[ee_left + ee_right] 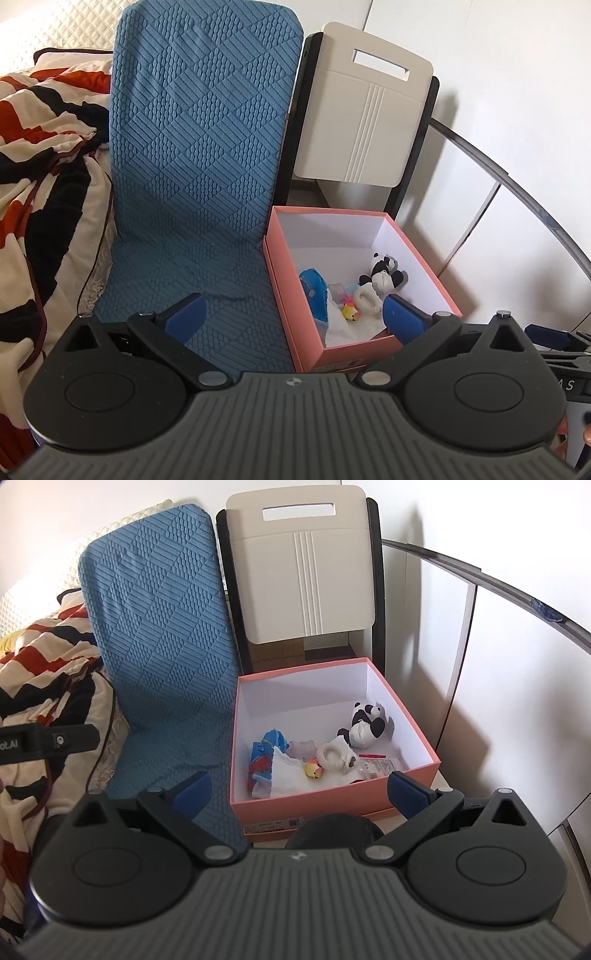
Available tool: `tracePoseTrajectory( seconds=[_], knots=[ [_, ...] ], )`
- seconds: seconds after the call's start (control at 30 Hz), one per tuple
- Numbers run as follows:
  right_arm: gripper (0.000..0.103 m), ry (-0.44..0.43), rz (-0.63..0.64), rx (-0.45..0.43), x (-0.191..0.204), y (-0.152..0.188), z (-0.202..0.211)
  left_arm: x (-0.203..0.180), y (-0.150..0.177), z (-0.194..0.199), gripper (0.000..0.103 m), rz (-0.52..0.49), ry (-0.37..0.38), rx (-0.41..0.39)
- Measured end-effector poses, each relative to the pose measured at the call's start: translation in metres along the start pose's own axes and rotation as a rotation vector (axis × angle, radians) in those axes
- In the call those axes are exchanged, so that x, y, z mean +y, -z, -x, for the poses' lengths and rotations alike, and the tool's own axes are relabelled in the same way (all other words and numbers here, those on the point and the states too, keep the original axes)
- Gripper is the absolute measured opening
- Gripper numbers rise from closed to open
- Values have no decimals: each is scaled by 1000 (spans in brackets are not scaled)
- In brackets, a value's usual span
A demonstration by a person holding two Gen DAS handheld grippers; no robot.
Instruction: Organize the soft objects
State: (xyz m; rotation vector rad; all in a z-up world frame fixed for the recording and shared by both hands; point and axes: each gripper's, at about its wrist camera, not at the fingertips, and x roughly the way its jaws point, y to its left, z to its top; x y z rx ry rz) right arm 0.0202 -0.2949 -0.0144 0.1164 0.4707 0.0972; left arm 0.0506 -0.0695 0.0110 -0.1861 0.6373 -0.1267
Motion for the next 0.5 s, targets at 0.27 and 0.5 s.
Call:
tracePoseTrajectory(
  seconds=[0.27, 0.5],
  knots=[
    [103, 7, -7, 7, 1, 2, 0, 0, 2, -3, 103, -4, 7, 10],
    [103, 7, -4, 10, 2, 3, 0, 0, 3, -4, 103, -2, 10, 11]
  ],
)
